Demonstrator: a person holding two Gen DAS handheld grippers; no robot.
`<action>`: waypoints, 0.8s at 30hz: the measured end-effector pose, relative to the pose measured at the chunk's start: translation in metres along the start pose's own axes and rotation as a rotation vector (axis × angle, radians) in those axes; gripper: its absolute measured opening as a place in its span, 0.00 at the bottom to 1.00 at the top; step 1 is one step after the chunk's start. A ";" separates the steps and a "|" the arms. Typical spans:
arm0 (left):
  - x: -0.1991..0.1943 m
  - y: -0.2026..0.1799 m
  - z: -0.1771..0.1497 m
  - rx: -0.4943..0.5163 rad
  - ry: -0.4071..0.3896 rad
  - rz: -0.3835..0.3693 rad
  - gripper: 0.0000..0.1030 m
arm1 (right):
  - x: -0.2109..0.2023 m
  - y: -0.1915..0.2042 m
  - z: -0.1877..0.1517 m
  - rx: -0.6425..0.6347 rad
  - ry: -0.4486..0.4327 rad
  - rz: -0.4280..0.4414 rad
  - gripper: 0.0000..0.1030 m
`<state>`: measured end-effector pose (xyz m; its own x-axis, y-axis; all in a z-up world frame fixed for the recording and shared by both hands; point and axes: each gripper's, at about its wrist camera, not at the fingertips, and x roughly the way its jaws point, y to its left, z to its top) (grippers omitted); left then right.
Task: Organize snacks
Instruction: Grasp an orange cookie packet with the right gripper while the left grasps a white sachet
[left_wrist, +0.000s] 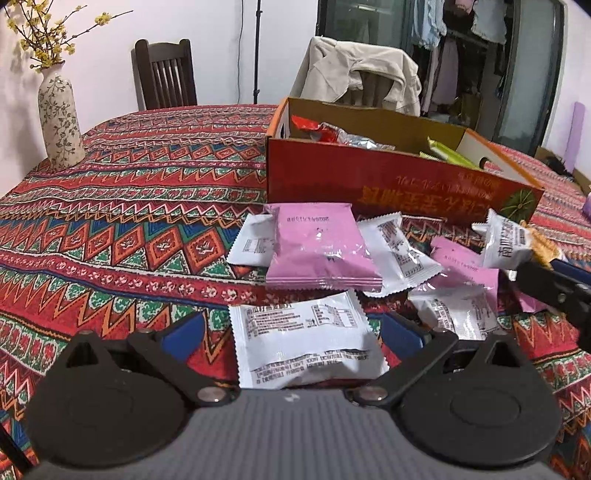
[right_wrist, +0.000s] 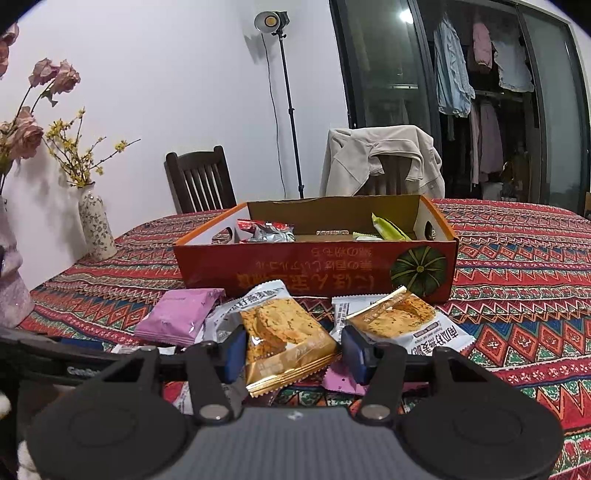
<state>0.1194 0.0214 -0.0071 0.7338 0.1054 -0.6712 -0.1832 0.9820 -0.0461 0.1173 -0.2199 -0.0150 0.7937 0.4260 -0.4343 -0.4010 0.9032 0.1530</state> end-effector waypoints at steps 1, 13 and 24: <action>0.001 -0.001 0.000 0.002 0.005 0.008 1.00 | -0.001 0.000 -0.001 0.001 -0.001 0.003 0.52; 0.007 -0.003 -0.005 0.034 0.019 0.032 1.00 | -0.006 -0.001 -0.005 0.005 -0.007 0.015 0.52; 0.000 -0.002 -0.011 0.053 -0.022 0.007 0.89 | -0.009 0.000 -0.007 0.008 -0.009 0.008 0.52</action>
<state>0.1127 0.0174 -0.0151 0.7468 0.1147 -0.6550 -0.1537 0.9881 -0.0023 0.1074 -0.2243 -0.0173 0.7946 0.4333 -0.4252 -0.4036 0.9003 0.1632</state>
